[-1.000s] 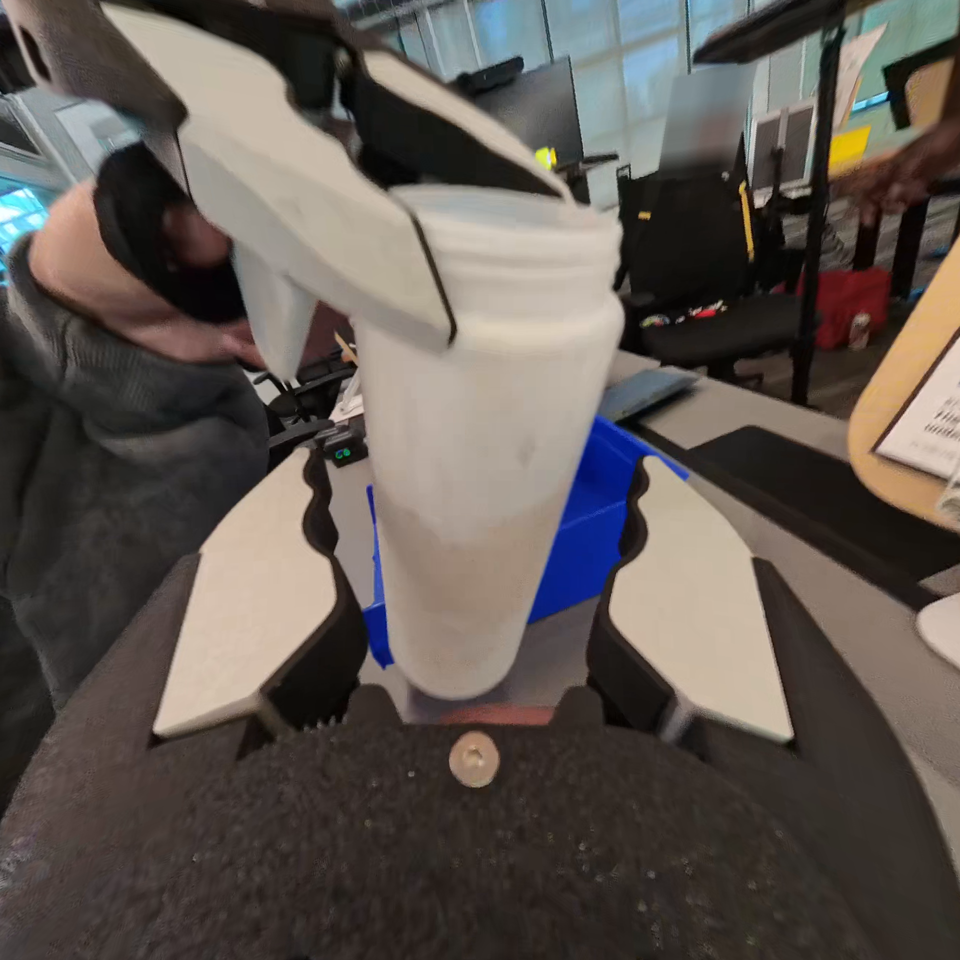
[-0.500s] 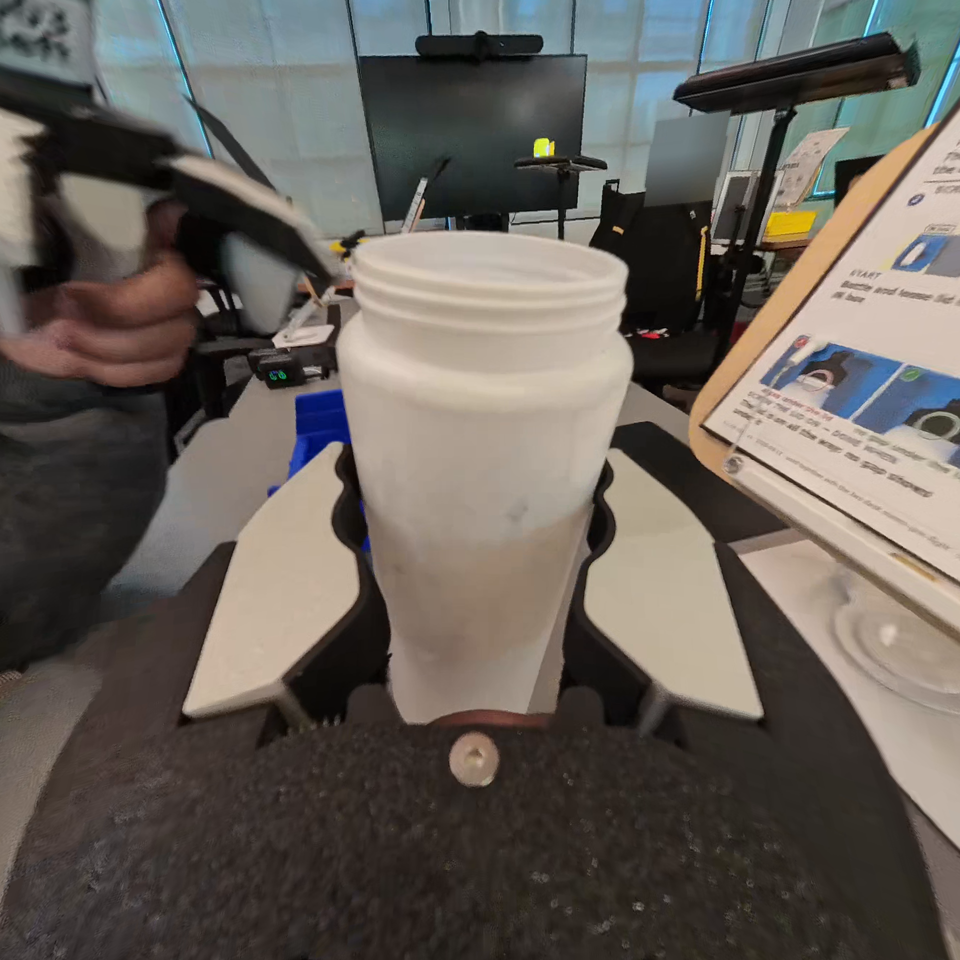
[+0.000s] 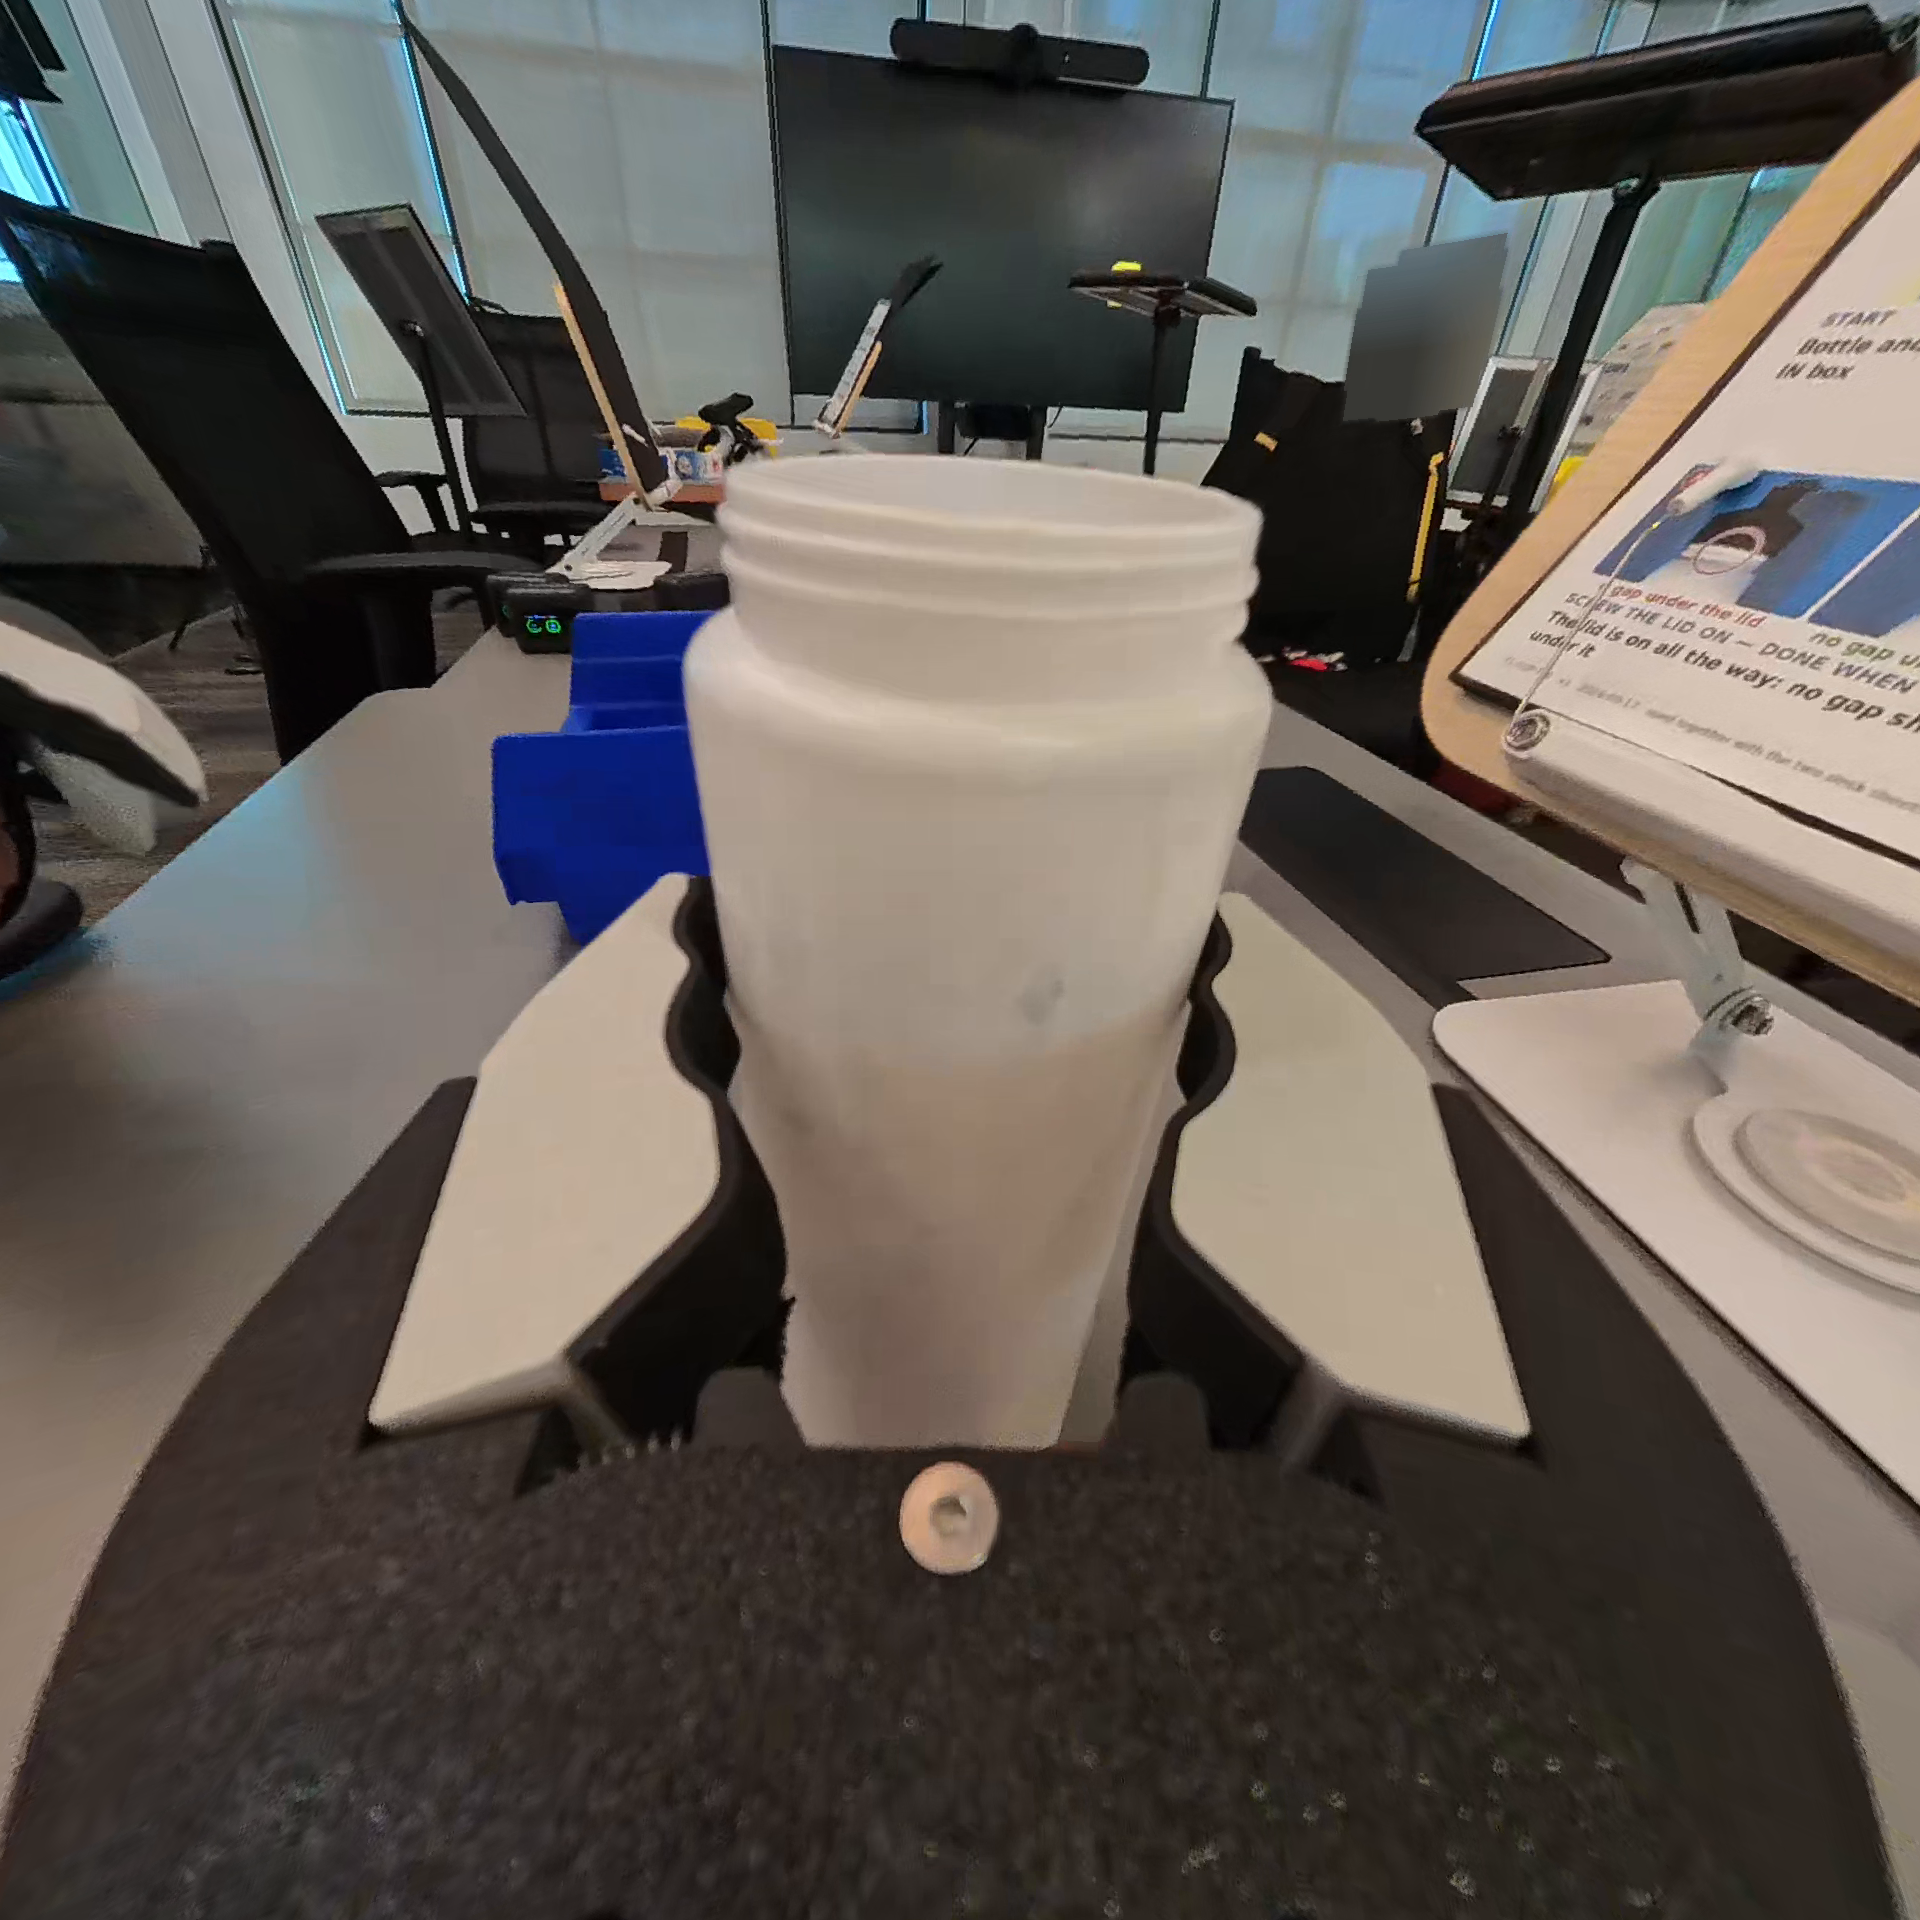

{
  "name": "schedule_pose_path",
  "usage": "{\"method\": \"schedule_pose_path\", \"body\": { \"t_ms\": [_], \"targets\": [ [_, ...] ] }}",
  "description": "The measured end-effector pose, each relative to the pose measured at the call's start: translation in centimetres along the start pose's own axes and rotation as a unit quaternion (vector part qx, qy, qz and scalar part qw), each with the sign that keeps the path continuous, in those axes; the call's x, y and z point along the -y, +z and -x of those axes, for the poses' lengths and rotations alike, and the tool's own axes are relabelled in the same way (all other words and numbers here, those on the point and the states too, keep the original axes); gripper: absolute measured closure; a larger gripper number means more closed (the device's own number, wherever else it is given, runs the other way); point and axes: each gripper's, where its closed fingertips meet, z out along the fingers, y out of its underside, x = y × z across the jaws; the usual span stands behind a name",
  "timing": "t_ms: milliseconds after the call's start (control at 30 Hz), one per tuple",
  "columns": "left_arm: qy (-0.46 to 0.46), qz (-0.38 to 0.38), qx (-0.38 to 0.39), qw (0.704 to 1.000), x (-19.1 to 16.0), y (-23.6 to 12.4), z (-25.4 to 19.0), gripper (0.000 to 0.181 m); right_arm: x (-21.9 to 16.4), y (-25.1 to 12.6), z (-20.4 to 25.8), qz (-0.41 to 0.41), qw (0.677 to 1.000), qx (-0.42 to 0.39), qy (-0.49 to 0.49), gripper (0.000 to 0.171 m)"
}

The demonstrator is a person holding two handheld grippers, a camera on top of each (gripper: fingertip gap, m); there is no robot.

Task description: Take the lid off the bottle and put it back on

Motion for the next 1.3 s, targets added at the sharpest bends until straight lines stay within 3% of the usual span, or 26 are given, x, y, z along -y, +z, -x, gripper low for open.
{"method": "schedule_pose_path", "body": {
  "t_ms": [200,367,467,667,867,1133,1233,1300],
  "targets": [
    [-0.044,0.045,0.004,0.998,-1.5,-0.2,1.6,0.094,-0.1,0.5,0.4,0.005,1.000,-0.009,-0.022,0.085],
    [0.034,0.078,0.071,0.994,-0.1,-2.0,5.9,0.097,0.0,0.4,0.3,-0.004,1.000,-0.013,-0.015,0.085],
    [0.060,0.156,0.065,0.984,1.6,-3.2,9.6,0.096,0.0,0.4,0.3,-0.006,1.000,-0.015,-0.014,0.085],
    [0.172,0.360,0.040,0.916,0.7,-1.5,18.6,0.096,0.0,0.5,0.3,-0.006,1.000,-0.013,-0.014,0.085],
    [0.199,0.487,-0.026,0.850,-3.7,0.3,22.3,0.095,0.0,0.4,0.3,-0.008,1.000,-0.013,-0.011,0.085],
    [0.188,0.522,-0.068,0.829,-6.6,1.6,23.8,0.093,0.0,0.5,0.3,-0.012,1.000,-0.006,-0.010,0.085],
    [0.184,0.525,-0.079,0.827,-7.6,1.5,24.0,0.111,0.0,0.6,0.3,-0.012,1.000,-0.006,-0.011,0.085],
    [0.184,0.513,-0.085,0.834,-7.5,1.7,24.0,0.114,0.0,0.7,0.3,-0.012,1.000,-0.005,-0.010,0.085]
  ]
}}
